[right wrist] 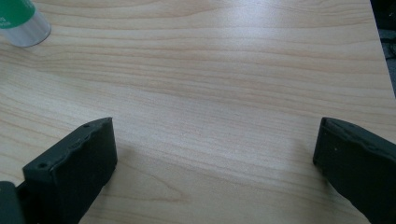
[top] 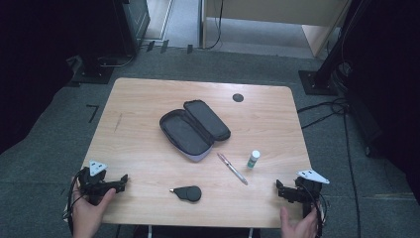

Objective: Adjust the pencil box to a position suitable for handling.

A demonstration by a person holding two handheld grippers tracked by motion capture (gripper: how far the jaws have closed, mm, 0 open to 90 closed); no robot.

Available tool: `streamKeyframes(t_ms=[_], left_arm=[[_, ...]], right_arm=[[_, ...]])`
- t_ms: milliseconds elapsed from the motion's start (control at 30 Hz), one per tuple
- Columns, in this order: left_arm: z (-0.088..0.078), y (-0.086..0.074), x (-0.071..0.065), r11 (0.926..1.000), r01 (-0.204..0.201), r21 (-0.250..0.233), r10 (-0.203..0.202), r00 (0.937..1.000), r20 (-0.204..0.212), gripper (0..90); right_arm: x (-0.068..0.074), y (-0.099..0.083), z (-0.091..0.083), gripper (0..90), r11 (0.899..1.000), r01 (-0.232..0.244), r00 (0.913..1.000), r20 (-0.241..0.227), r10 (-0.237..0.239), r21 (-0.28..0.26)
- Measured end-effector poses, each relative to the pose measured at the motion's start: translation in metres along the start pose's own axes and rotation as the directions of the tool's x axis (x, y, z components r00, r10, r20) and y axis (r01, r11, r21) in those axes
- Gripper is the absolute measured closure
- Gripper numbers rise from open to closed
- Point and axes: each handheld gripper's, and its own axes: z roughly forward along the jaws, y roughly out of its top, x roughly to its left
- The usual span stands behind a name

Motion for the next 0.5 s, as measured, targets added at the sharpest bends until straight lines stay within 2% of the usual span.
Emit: streamKeyframes(t_ms=[267,300,333,367,433,500], left_arm=[[0.001,0.003,-0.003,0.9996,0.026,0.014,-0.025,0.9994,-0.025,0.0],[0.001,0.003,-0.003,0.9996,0.026,0.014,-0.025,0.9994,-0.025,2.2],[0.0,0.005,-0.003,0.9996,0.025,0.01,-0.024,0.9991,-0.035,6.1],[-0.002,0.008,-0.005,0.9998,0.017,-0.014,-0.018,0.997,-0.075,9.3],[-0.003,0.011,-0.005,0.9996,0.017,-0.021,-0.019,0.9972,-0.072,10.0],[-0.005,0.017,-0.005,0.9991,0.027,-0.032,-0.029,0.9984,-0.049,10.0]], right_arm=[[-0.001,0.001,0.001,0.0,1.0,0.008,1.0,-0.005,-0.008,0.0],[-0.001,0.001,0.001,0.0,1.0,0.009,0.9999,-0.008,-0.009,-0.002],[-0.001,0.001,0.001,0.0,1.0,0.009,0.9999,-0.008,-0.009,-0.001],[-0.001,0.001,0.001,0.0,1.0,0.007,1.0,-0.006,-0.007,0.0],[-0.001,0.001,0.001,0.0,1.0,0.007,1.0,-0.006,-0.007,0.0],[-0.001,0.001,0.001,0.0,1.0,0.009,0.9999,-0.006,-0.009,0.001]])
